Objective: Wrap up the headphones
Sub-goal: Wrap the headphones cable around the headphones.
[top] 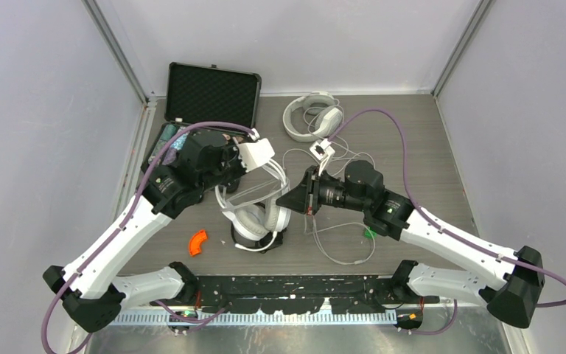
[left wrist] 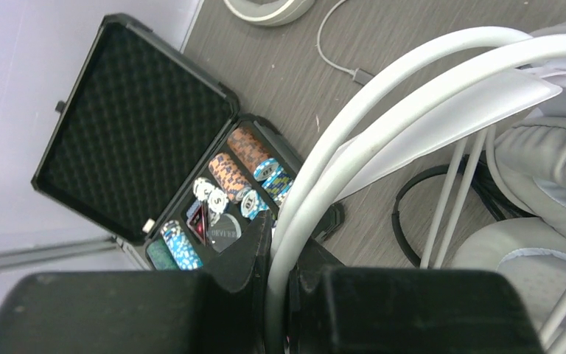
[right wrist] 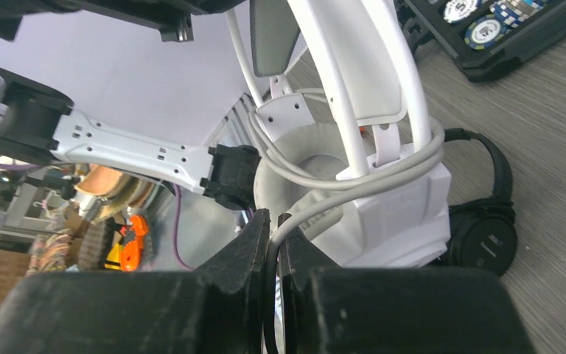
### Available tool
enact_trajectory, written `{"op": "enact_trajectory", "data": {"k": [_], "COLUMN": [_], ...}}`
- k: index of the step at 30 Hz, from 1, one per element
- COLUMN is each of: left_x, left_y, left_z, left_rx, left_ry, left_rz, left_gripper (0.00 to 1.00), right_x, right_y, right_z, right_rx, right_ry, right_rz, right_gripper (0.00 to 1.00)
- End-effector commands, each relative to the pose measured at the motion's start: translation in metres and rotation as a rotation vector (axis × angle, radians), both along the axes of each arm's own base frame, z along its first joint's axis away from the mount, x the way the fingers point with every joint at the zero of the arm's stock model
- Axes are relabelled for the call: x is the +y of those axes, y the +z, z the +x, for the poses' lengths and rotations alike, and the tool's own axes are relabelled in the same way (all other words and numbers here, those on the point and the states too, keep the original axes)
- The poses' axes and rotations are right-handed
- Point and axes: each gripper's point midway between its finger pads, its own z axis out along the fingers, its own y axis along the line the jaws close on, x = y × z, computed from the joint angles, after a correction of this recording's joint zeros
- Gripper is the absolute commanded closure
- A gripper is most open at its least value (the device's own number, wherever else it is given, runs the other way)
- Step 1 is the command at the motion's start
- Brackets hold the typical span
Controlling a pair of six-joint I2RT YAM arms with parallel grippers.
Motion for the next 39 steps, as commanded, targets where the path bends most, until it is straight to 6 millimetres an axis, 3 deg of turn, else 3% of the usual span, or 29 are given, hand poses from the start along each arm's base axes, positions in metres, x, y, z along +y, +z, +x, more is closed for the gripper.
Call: {"op": "enact_trajectory", "data": {"k": [1, 16, 21, 31, 39], "left_x": [0.017, 0.015, 0.007, 0.018, 0.004], "left_y": [0.048, 0.064, 0.057, 0.064, 0.086], "left_z": [0.022, 0.02, 0.021, 0.029, 0.026], "left_rx": [-0.12, -0.009, 0.065, 0.084, 0.119], "left_ry": [0.224, 0.417, 0.467, 0.682, 0.663], "left_rz": [-0.146, -0.43, -0.485, -0.69, -0.907], "left_gripper": [1.0, 1.0, 1.0, 1.0, 1.0], "right_x": [0.011, 0.033, 0.039, 0.037, 0.034], "right_y": [0.056, 0.082, 0.088, 0.074, 0.065], "right_z": [-0.011, -0.01, -0.008, 0.005, 0.011], "right_rx": [-0.052, -0.078, -0.095, -0.179, -0.278], "right_ry": [0.077, 0.093, 0.091, -0.009, -0.1], "right_rz": [0.203, 0.276, 0.292, 0.208, 0.127], "right_gripper": [0.86, 0.81, 0.8, 0.78, 0.78]}}
